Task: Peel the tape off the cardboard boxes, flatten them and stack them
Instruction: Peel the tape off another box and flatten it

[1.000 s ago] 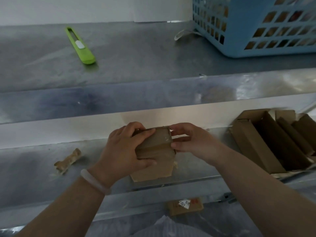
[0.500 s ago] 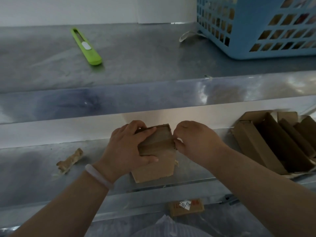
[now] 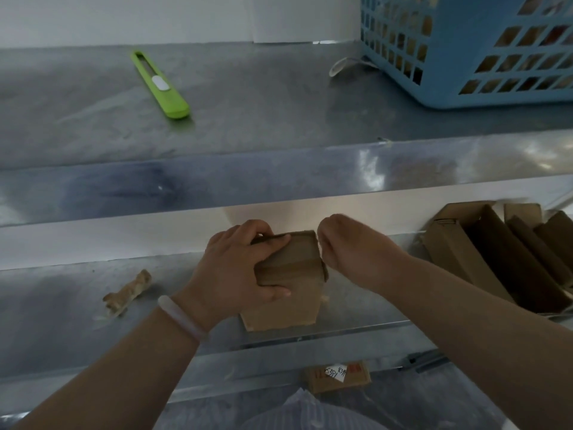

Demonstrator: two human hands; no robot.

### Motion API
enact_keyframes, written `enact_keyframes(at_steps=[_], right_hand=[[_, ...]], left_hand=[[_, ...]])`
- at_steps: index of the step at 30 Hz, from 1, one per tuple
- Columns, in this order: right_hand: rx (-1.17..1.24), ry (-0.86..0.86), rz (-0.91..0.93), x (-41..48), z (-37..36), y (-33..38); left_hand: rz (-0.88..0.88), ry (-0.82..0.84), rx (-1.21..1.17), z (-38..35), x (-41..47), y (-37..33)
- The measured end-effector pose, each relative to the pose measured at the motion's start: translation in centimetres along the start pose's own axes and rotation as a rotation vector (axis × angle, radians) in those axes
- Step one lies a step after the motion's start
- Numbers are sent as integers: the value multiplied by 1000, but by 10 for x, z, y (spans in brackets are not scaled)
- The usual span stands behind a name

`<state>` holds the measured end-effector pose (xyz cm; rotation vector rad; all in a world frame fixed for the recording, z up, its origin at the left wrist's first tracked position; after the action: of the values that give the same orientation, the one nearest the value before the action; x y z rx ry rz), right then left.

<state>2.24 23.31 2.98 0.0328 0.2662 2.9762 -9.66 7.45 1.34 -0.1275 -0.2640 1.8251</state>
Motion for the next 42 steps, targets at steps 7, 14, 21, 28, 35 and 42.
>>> enact_keyframes(at_steps=[7, 14, 21, 28, 35, 42], right_hand=[[265, 35, 137, -15, 11, -5], [214, 75, 187, -11, 11, -7], [-151, -83, 279, -14, 5, 4], [-325, -33, 285, -10, -4, 9], [20, 88, 58, -6, -8, 8], [408, 15, -162, -11, -21, 4]], left_hand=[[16, -14, -2, -2, -3, 1], [11, 11, -7, -4, 1, 6], [26, 32, -20, -3, 5, 7], [31, 54, -21, -4, 7, 7], [28, 43, -36, -3, 7, 8], [49, 39, -24, -2, 1, 7]])
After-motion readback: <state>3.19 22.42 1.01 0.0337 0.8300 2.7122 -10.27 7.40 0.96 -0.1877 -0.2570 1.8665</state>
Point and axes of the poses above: each hand's wrist, its own x-axis towards the middle knuckle, its own z-axis out of the back of the hand, y = z × x, the point moved 4 cm from there along x, towards the middle knuckle, and after that the axes turned 13 degrees about y, right-handed, at the moved point
